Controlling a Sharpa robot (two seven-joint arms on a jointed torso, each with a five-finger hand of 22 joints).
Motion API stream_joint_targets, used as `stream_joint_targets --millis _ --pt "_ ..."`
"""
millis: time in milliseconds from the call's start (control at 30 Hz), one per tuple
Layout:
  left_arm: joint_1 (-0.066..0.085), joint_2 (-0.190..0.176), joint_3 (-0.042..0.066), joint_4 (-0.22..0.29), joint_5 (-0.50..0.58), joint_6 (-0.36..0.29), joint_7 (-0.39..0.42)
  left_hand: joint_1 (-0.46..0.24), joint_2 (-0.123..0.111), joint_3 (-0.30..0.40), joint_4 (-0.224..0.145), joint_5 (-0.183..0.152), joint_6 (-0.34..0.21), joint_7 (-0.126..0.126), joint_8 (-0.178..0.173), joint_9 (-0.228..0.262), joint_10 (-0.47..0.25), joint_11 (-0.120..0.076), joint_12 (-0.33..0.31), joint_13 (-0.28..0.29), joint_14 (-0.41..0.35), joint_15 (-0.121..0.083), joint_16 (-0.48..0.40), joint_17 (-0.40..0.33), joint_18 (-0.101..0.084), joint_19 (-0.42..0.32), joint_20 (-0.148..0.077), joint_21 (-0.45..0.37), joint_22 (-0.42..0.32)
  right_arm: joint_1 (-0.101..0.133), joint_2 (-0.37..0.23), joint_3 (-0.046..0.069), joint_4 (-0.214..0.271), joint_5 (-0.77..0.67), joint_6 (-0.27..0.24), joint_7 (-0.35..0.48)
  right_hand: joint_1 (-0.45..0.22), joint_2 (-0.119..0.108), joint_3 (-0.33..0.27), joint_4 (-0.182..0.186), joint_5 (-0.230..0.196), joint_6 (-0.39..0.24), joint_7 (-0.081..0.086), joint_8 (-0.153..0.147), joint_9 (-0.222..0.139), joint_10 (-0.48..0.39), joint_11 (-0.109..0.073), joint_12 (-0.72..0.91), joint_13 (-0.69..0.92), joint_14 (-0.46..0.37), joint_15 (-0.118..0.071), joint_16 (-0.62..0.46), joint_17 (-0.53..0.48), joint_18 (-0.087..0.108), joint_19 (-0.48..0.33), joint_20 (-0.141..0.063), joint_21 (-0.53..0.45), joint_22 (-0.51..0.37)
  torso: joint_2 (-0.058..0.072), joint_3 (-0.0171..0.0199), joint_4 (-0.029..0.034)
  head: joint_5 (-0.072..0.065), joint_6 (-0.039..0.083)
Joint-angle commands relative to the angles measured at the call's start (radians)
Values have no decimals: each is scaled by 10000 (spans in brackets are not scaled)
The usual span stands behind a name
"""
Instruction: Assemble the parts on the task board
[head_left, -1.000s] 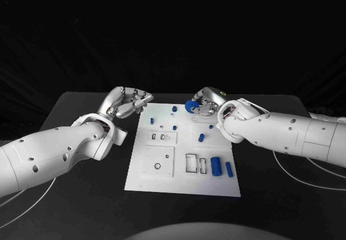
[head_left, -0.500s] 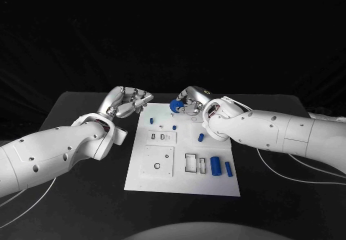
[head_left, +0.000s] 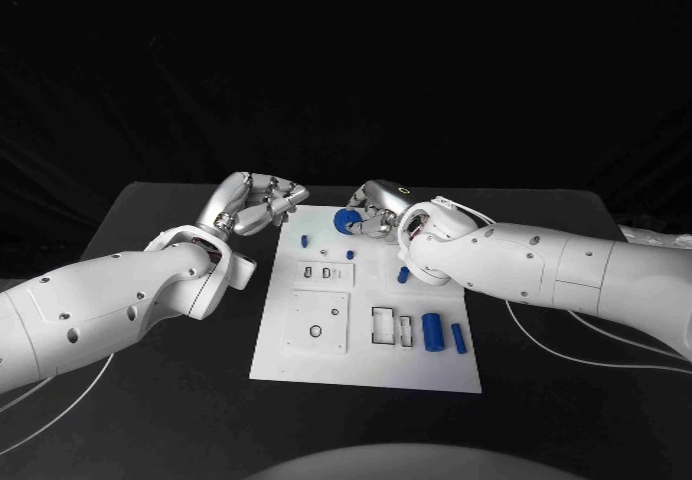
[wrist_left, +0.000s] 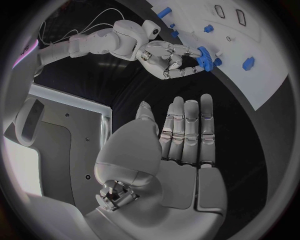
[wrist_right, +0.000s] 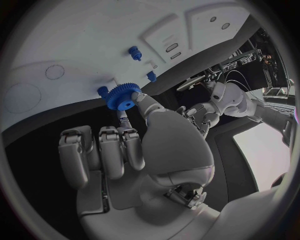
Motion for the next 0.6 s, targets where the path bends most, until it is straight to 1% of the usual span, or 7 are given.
stream_joint_targets --millis 33,133,200,300,333,500,600 --pt "27 7 10 24 11 47 100 59 47 -79 2 65 -1 -6 19 16 2 -44 -35 -15 84 12 -34 -9 163 65 3 -42 -11 -21 72 5 -81 -206 473 -152 71 146 92 48 -10 463 -261 308 643 1056 59 27 2632 1042 41 41 2627 -67 1047 92 45 2632 -9 4 -11 -2 -19" --pt "27 10 10 26 11 38 95 59 47 -79 2 65 -1 -6 19 16 2 -44 -35 -15 84 12 -34 -9 163 65 3 -42 -11 -42 149 5 -182 -230 537 -173 70 135 95 45 -22 453 -256 297 645 1056 63 27 2632 1042 44 41 2627 -67 1047 95 45 2632 5 10 -2 -11 4" --pt "27 9 10 29 11 35 94 59 48 -84 3 64 1 -6 21 18 8 -46 -35 -22 96 11 -32 -10 164 73 2 -51 -13 -55 193 4 -236 -242 573 -178 70 135 95 45 -22 453 -256 297 645 1056 63 27 2632 1042 44 41 2627 -67 1047 95 45 2632 15 12 8 -30 -11" --pt "27 -14 10 48 11 34 96 59 48 -84 3 64 1 -6 21 18 8 -46 -35 -22 96 11 -32 -10 164 73 2 -51 -13 -85 271 4 -321 -349 603 -179 66 117 98 41 -44 439 -249 281 647 1056 70 27 2632 1042 49 41 2627 -67 1047 98 45 2632 17 14 -5 -21 -12" --pt "27 -25 10 56 11 33 96 59 48 -84 3 64 1 -6 21 18 8 -46 -35 -22 96 11 -32 -10 164 73 2 -51 -13 -97 298 4 -349 -396 603 -176 63 113 98 42 -49 437 -247 278 648 1056 71 27 2632 1042 50 41 2627 -67 1047 99 45 2632 9 14 -17 -8 -38" --pt "28 -72 11 79 11 19 88 59 48 -84 3 64 1 -6 21 18 8 -46 -35 -22 96 11 -32 -10 164 73 2 -51 -13 -126 421 4 -484 -514 593 -165 57 102 96 42 -62 432 -242 270 650 1056 75 27 2632 1042 53 41 2627 -67 1047 101 45 2632 3 3 -21 0 -46" --pt "28 -90 12 92 11 6 88 59 48 -84 3 64 1 -6 21 18 8 -46 -35 -22 96 11 -32 -10 164 73 2 -51 -13 -133 476 4 -549 -545 576 -159 57 102 96 42 -62 432 -242 270 650 1056 75 27 2632 1042 53 41 2627 -67 1047 101 45 2632 6 0 -6 0 -31"
